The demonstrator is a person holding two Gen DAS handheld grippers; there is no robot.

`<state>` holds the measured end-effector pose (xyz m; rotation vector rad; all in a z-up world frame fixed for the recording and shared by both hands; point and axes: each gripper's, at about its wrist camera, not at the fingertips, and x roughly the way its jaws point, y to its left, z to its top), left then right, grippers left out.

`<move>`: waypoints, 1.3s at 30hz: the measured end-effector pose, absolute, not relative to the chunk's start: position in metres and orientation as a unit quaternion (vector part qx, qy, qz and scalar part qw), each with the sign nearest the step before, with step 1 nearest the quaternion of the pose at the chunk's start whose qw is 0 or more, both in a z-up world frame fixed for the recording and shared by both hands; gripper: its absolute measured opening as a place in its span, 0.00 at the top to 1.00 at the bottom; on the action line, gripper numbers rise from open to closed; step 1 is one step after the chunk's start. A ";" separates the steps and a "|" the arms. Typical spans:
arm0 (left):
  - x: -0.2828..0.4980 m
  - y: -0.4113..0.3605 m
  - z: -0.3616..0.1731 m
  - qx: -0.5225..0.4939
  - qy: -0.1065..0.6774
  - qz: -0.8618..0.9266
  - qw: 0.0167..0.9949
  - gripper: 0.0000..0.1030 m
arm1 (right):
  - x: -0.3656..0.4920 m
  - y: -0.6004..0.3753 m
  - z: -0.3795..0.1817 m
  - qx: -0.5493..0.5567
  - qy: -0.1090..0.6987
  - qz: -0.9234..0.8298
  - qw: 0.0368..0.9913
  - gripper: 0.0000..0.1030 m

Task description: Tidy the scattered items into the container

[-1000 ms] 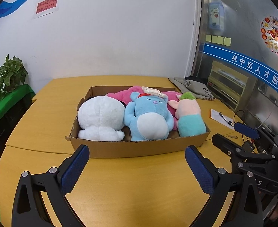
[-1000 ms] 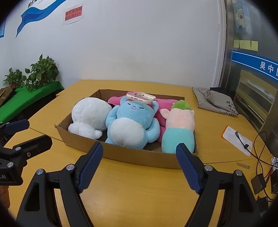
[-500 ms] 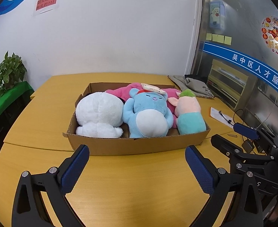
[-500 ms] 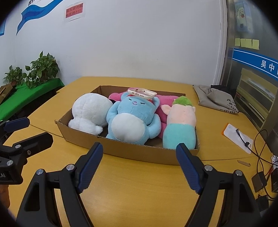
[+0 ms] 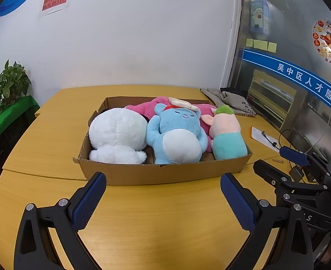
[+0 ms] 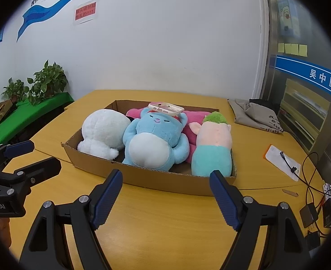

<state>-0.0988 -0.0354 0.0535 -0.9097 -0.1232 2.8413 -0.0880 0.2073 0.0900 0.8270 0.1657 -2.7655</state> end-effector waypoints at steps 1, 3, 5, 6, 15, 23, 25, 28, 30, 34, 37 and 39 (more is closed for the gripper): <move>-0.099 -0.035 0.054 -0.304 -0.042 0.949 0.077 0.00 | -0.088 0.207 0.090 0.284 0.057 -0.949 0.125 0.23; -0.099 -0.035 0.053 -0.304 -0.043 0.948 0.079 0.00 | -0.089 0.207 0.089 0.285 0.056 -0.949 0.124 0.23; -0.100 -0.035 0.053 -0.304 -0.041 0.949 0.078 0.00 | -0.089 0.207 0.088 0.286 0.056 -0.949 0.124 0.23; -0.100 -0.035 0.053 -0.304 -0.040 0.949 0.077 0.00 | -0.090 0.207 0.088 0.286 0.056 -0.948 0.124 0.23; -0.104 -0.035 0.049 -0.311 -0.042 0.946 0.079 0.00 | -0.089 0.211 0.085 0.288 0.051 -0.948 0.125 0.23; -0.108 -0.031 0.045 -0.313 -0.039 0.946 0.080 0.00 | -0.091 0.215 0.082 0.289 0.047 -0.948 0.122 0.23; -0.110 -0.029 0.044 -0.315 -0.038 0.945 0.081 0.00 | -0.093 0.217 0.081 0.290 0.044 -0.948 0.122 0.23; -0.111 -0.029 0.042 -0.321 -0.041 0.942 0.085 0.00 | -0.094 0.218 0.079 0.293 0.043 -0.947 0.123 0.23; -0.112 -0.028 0.040 -0.324 -0.041 0.941 0.087 0.00 | -0.095 0.218 0.078 0.294 0.043 -0.947 0.122 0.23; -0.112 -0.027 0.038 -0.324 -0.047 0.941 0.091 0.00 | -0.097 0.218 0.075 0.296 0.041 -0.946 0.123 0.23; -0.110 -0.026 0.037 -0.320 -0.046 0.942 0.087 0.00 | -0.098 0.218 0.074 0.296 0.038 -0.946 0.123 0.23; -0.110 -0.025 0.036 -0.322 -0.042 0.943 0.074 0.00 | -0.098 0.218 0.073 0.297 0.037 -0.946 0.123 0.23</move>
